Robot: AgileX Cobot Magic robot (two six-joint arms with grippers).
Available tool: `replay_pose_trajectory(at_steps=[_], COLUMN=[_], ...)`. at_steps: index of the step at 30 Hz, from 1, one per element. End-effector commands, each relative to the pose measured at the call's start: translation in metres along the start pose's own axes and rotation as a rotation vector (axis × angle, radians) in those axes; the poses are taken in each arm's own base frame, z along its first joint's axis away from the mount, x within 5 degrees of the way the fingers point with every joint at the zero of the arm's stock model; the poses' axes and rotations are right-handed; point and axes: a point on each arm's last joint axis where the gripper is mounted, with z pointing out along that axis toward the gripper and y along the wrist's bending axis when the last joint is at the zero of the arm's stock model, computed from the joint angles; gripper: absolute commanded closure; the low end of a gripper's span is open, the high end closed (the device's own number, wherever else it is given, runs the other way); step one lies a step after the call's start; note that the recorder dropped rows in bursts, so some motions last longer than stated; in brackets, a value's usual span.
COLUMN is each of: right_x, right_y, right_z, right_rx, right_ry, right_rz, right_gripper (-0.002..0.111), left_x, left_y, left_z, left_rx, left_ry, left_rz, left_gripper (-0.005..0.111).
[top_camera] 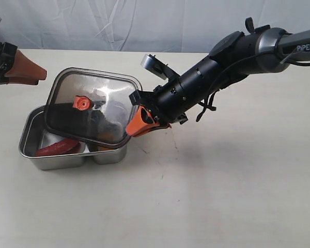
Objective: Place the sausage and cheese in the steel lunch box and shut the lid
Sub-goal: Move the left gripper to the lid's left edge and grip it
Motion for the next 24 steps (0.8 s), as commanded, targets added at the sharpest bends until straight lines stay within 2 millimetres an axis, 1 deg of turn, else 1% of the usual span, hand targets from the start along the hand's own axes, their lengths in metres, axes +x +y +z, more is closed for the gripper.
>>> replay_pose_trajectory(at_steps=[1,3,8,12,17,20,22,24], right_x=[0.000,0.001,0.003,0.003,0.004,0.003,0.003,0.003], right_y=[0.003,0.003,0.005,0.006,0.006,0.007,0.007,0.007], right_z=[-0.001,-0.001,-0.001,-0.001,-0.001,-0.001,-0.002,-0.002], right_rx=[-0.016,-0.019,-0.044,-0.047,-0.052,-0.056,-0.057,-0.057], right_ry=[0.014,0.014,0.042,0.045,0.049,0.045,0.044,0.044], right_rz=[-0.014,-0.013,-0.013,-0.013,-0.013,-0.010,-0.008,-0.008], right_gripper=[0.109,0.109,0.109,0.109,0.109,0.109,0.109,0.109], left_x=[-0.008,-0.009,-0.007,-0.012,-0.017,-0.017,-0.014,-0.012], left_y=[0.002,0.008,0.022,0.028,0.039,0.044,0.048,0.048], left_z=[0.005,0.008,0.017,0.021,0.028,0.034,0.038,0.042], left_rx=[0.058,0.050,0.058,0.068,0.078,0.102,0.102,0.098], left_ry=[-0.057,-0.036,-0.023,-0.048,-0.064,-0.089,-0.069,-0.037], left_rz=[0.050,0.059,0.099,0.132,0.116,0.082,0.074,0.075], left_gripper=[0.064,0.064,0.057,0.057,0.057,0.058,0.058,0.058])
